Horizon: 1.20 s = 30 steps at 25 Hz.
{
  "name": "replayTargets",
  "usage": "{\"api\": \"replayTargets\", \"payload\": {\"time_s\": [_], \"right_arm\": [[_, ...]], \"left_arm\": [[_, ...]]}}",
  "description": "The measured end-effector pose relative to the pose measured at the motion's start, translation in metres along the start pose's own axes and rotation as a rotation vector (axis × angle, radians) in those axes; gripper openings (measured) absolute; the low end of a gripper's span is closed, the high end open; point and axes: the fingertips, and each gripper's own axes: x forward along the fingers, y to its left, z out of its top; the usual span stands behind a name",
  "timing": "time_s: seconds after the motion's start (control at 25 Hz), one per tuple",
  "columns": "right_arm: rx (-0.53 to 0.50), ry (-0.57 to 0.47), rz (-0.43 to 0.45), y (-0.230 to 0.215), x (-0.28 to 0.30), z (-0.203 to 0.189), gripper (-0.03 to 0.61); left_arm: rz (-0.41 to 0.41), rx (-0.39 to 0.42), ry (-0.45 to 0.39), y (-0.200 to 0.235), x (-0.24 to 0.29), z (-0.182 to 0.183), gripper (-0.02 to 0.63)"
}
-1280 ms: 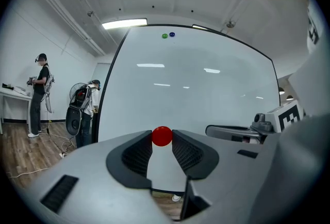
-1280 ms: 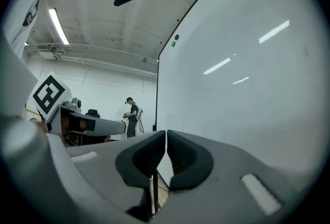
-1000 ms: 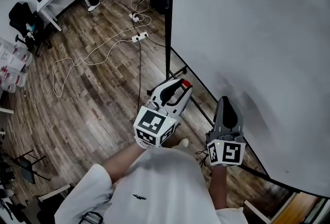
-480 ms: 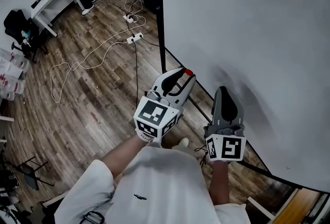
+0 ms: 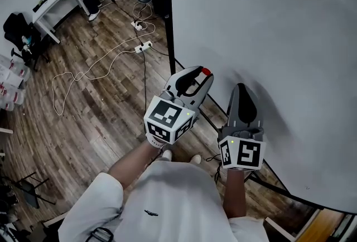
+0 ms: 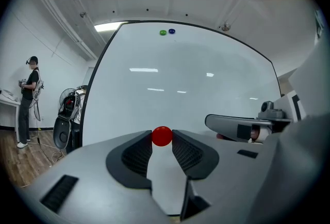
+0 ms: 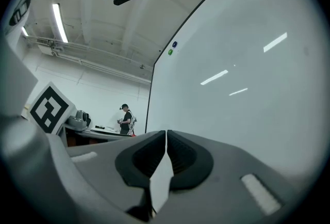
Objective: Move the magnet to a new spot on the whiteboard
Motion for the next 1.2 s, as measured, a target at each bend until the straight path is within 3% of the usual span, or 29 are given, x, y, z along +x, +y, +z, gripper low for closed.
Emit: {"api": "replayTargets", "payload": {"time_s": [0.52,1.2], "right_arm": [[0.006,-0.005,0.004,-0.013,0.032,0.005,0.006],[0.008,-0.015,0.016,-0.019,0.034,0.009,0.006]], "left_arm": [[-0.006,0.005,-0.01,0.024,0.049,0.017,0.123],[-0.044,0.018,0.023,0.016,0.097,0.013,0.123]]}}
